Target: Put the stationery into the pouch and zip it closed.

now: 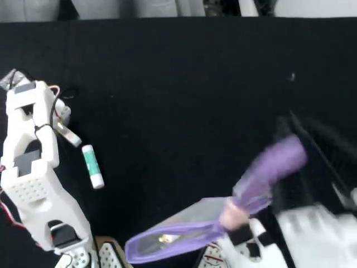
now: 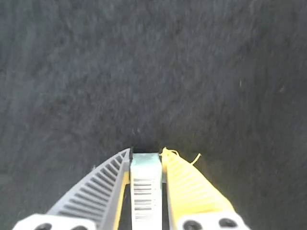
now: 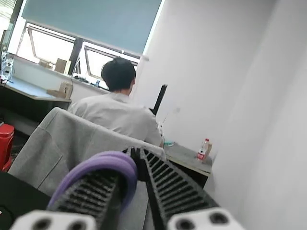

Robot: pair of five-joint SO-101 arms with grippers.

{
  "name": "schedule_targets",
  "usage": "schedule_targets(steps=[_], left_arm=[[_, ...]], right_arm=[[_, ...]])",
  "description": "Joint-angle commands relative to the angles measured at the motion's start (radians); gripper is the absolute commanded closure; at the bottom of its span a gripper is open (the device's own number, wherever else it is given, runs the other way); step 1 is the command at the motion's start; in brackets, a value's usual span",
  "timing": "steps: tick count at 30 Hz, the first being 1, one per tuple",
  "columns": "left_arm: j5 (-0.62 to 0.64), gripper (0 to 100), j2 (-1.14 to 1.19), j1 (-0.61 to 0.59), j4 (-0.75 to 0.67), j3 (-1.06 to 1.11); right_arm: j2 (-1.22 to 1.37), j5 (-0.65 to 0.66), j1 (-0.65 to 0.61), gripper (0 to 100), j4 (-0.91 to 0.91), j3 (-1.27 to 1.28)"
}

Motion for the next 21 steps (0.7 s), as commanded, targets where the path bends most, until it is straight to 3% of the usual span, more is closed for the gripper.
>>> schedule_targets(steps=[1,5,9,13,21], left_arm=[[-0.002,97,-0.018,0.016,0.155,-0.186],[-0.003,97,-0.018,0.019,0.358,-0.398],[-0.006,97,-0.038,0.061,0.606,-0.740],[-0.041,97,-0.184,0.114,0.612,-0.885],[-0.043,97,-0.715,0.265,0.612,-0.799]], right_arm=[[0.076,-0.015,0.008,98.7,-0.114,0.116],[0.054,-0.015,0.011,98.7,-0.164,0.176],[0.015,-0.015,0.012,98.7,-0.164,0.180],[-0.013,-0.015,0.012,98.7,-0.163,0.183],[-0.081,-0.015,0.012,98.7,-0.155,0.185]])
